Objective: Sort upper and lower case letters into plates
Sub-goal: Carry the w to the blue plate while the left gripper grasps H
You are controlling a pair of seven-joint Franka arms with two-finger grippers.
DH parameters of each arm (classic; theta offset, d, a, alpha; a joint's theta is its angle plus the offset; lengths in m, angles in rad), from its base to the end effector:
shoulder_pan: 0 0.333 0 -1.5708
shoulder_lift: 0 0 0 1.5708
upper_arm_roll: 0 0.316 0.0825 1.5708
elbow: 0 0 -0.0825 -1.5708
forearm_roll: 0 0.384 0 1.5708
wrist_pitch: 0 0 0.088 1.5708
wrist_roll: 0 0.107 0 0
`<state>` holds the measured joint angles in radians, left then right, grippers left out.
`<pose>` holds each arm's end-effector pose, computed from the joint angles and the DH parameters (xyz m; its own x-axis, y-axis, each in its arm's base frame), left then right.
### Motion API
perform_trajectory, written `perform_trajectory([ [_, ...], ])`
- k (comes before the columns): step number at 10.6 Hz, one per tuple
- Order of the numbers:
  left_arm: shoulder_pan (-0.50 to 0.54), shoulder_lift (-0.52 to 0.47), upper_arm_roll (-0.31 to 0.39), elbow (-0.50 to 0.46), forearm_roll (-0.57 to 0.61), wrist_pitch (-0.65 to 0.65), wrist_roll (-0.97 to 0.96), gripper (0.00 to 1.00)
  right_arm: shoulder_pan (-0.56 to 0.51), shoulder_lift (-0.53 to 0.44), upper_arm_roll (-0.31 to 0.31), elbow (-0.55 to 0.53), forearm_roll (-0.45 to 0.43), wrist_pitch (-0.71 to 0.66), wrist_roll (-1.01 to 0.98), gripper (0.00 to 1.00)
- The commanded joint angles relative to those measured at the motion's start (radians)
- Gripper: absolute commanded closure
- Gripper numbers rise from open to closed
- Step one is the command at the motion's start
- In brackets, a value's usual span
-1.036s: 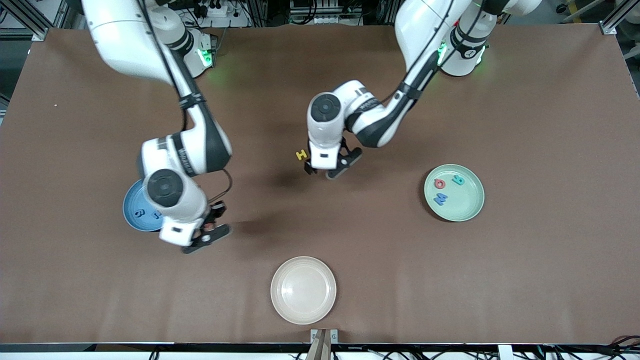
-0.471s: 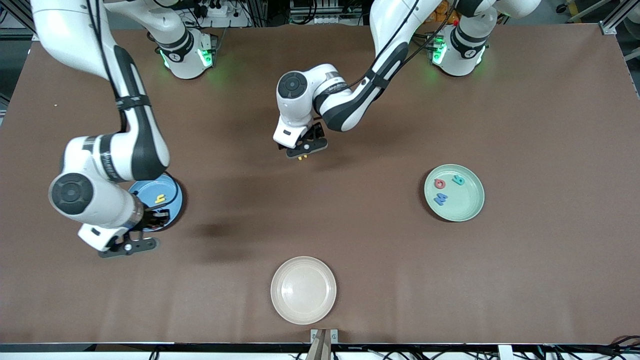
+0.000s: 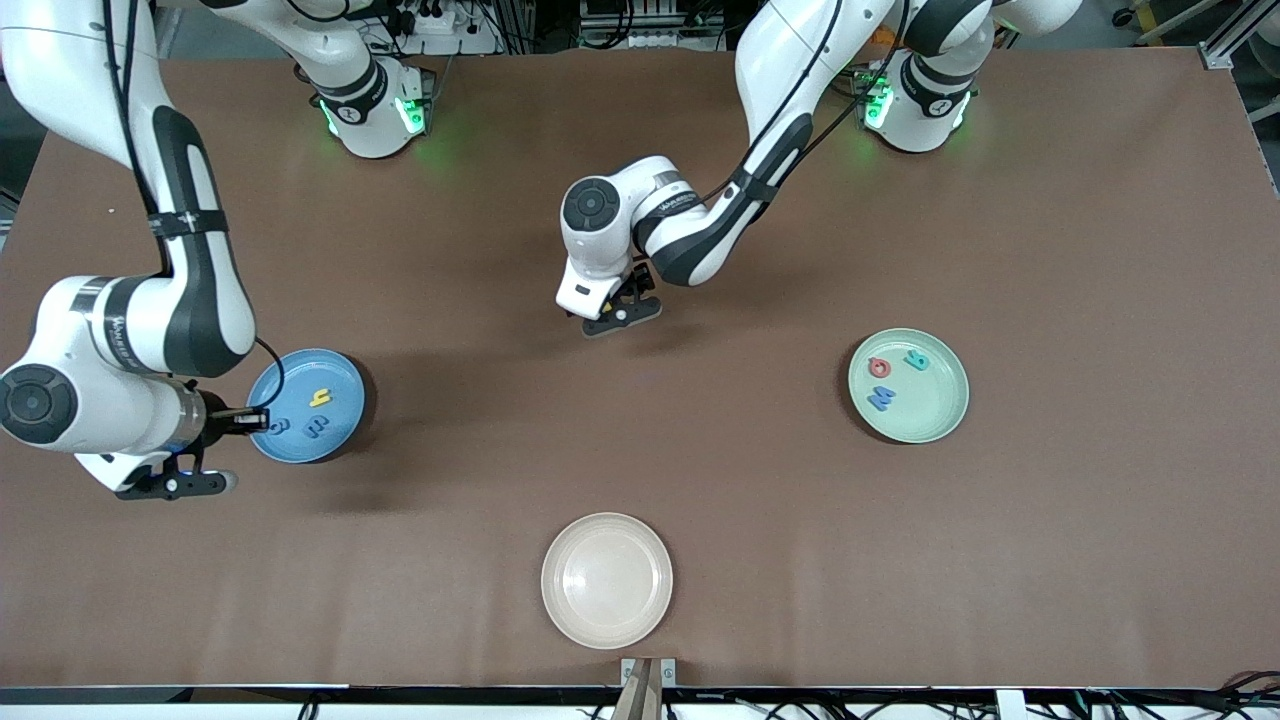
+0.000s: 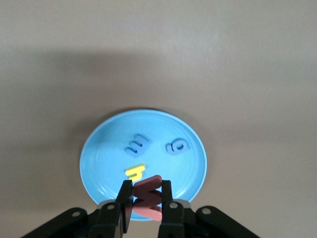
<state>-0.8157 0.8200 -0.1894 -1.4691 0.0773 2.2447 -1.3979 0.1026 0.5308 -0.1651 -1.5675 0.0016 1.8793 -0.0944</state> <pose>0.4047 -0.5900 0.1944 0.9174 0.3891 -0.0831 0.3892 -0.9210 -0.0157 0.6666 -0.0275 0.3222 0.9754 0.0369 -0.2174 0.0514 -0.9968 0.0616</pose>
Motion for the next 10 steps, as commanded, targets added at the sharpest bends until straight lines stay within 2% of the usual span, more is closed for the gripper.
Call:
perform_trajectory([
  [1, -0.008, 0.025, 0.002, 0.029, -0.025, -0.02, -0.082, 0.0, -0.004, -0.046, 0.024, -0.098, 0.061, -0.009, 0.004, 1.0],
  [2, -0.01, 0.027, 0.001, 0.029, -0.027, -0.022, -0.126, 0.0, -0.007, -0.046, 0.022, -0.126, 0.061, -0.006, 0.004, 1.0],
  [3, -0.011, 0.027, -0.002, 0.029, -0.027, -0.022, -0.154, 0.0, -0.017, -0.045, 0.022, -0.131, 0.061, -0.011, 0.025, 0.81],
  [4, -0.026, 0.037, -0.004, 0.03, -0.025, -0.022, -0.177, 0.0, -0.024, -0.041, 0.022, -0.131, 0.061, -0.011, 0.047, 0.36],
  [5, -0.028, 0.039, -0.004, 0.03, -0.025, -0.022, -0.181, 0.0, -0.041, -0.04, 0.022, -0.129, 0.06, -0.011, 0.036, 0.0],
  [10, -0.026, 0.061, 0.002, 0.052, -0.021, -0.022, -0.202, 0.0, -0.11, -0.032, 0.022, -0.06, 0.054, -0.011, -0.109, 0.0],
])
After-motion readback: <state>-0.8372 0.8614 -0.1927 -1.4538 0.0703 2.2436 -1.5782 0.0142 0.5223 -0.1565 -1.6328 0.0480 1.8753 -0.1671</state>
